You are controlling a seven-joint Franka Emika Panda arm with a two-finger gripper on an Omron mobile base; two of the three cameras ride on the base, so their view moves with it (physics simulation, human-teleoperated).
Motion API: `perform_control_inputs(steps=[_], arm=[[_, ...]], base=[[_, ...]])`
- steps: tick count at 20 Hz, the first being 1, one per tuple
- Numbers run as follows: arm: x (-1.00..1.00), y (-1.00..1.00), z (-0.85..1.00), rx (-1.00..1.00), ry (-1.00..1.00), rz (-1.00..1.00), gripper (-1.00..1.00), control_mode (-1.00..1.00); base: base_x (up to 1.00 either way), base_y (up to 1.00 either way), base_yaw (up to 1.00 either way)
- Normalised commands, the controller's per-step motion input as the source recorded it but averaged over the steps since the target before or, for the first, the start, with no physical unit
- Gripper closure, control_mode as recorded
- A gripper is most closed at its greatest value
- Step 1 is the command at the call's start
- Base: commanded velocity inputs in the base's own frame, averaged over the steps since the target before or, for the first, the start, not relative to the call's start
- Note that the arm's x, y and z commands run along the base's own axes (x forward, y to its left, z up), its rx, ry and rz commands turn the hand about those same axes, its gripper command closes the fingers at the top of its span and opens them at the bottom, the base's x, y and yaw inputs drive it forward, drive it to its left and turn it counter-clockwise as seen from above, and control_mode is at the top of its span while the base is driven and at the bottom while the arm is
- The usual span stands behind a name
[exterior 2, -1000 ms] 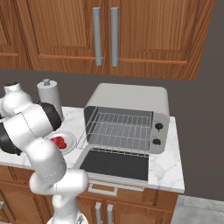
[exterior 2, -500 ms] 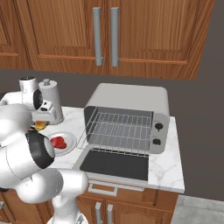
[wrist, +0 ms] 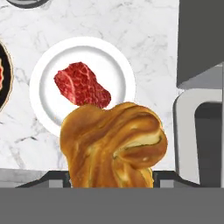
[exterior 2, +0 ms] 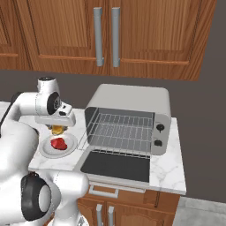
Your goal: Open the toaster oven door. Place the bread on the top rack in the toaster oven and place the steak on the bottom rack.
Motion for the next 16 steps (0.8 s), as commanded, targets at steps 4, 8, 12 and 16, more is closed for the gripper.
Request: perform_control_inputs(steps=[4,8,12,16], arm=[[-0.25,-0.98,0.28,0.00,0.06,-0.11,1.00,-1.00],[-0.01,-0.88,0.10,-0.04,0.11,-0.14,1.00,-1.00],[0.23,-0.59,-0.08,-0.09,0.14,-0.13,1.00,-1.00],[0.35,-0.65,-0.18,-0.02,0.08,-0.09,1.00,-1.00]], base=[[0.00,0.00,0.00],[0.00,0.00,0.00],[0.00,0.00,0.00],[0.00,0.00,0.00]])
